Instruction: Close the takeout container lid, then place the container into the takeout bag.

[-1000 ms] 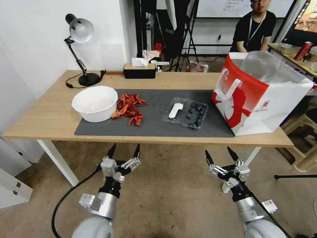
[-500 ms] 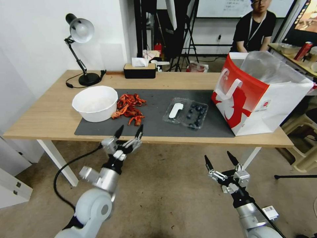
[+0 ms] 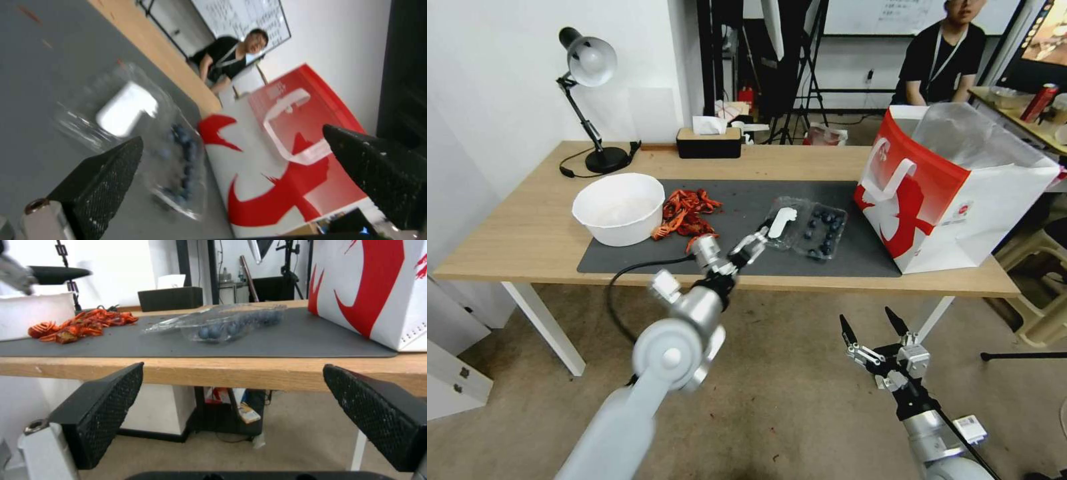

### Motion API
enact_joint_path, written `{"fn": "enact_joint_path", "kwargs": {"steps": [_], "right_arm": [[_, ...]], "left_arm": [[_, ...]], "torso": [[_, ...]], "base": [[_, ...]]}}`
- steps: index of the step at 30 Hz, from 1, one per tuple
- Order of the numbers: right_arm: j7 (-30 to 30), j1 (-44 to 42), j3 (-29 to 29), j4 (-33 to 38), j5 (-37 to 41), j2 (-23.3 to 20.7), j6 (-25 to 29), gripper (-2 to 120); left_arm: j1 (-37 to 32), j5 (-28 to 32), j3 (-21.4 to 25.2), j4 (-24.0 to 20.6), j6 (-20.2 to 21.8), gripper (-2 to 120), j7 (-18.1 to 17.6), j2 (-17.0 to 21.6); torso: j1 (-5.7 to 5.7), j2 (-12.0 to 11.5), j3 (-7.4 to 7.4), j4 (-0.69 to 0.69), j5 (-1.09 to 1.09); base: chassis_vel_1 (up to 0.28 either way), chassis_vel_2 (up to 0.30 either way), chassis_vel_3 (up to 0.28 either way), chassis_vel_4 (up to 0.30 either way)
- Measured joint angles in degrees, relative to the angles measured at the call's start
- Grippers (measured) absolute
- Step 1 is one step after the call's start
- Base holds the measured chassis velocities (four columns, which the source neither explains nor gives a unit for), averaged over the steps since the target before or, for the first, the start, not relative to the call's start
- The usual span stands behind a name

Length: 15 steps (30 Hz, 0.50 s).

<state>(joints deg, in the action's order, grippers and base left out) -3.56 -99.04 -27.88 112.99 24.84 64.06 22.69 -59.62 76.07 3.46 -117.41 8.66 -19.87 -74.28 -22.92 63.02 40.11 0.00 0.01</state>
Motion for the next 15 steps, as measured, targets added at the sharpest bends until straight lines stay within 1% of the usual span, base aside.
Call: {"fn": "enact_joint_path", "kwargs": {"steps": [1,3,4,8,9,15], "right_arm": [[0.0,0.0,0.0,0.0,0.0,0.0,0.0,100],[0.0,-0.2,0.0,0.0,0.0,0.1,-0.1,100],[0.0,-0.2,0.0,0.0,0.0,0.1,-0.1,100],[0.0,-0.2,-0.1,-0.1,0.0,0.1,-0.2,100],[0.0,-0.2,-0.1,-0.1,0.0,0.1,-0.2,100],[0.0,0.3,0.0,-0.4,0.2,0.2,-0.4,100]], "left_arm": [[0.0,0.0,0.0,0.0,0.0,100,0.0,0.0],[3.9,2.6,-1.5,2.5,1.9,100,-3.8,-3.1],[3.9,2.6,-1.5,2.5,1.9,100,-3.8,-3.1],[7.4,4.2,-2.1,6.7,2.2,100,-7.3,-6.5],[7.4,4.2,-2.1,6.7,2.2,100,-7.3,-6.5],[8.8,5.0,-2.4,10.0,2.1,100,-8.0,-8.6]], "torso": [[0.0,0.0,0.0,0.0,0.0],[0.0,0.0,0.0,-0.01,-0.01],[0.0,0.0,0.0,-0.01,-0.01],[0.0,0.0,0.0,0.0,-0.01],[0.0,0.0,0.0,0.0,-0.01],[0.0,0.0,-0.01,0.0,-0.01]], "base": [[0.0,0.0,0.0,0.0],[0.0,0.0,0.0,0.0],[0.0,0.0,0.0,0.0],[0.0,0.0,0.0,0.0],[0.0,0.0,0.0,0.0],[0.0,0.0,0.0,0.0]]}}
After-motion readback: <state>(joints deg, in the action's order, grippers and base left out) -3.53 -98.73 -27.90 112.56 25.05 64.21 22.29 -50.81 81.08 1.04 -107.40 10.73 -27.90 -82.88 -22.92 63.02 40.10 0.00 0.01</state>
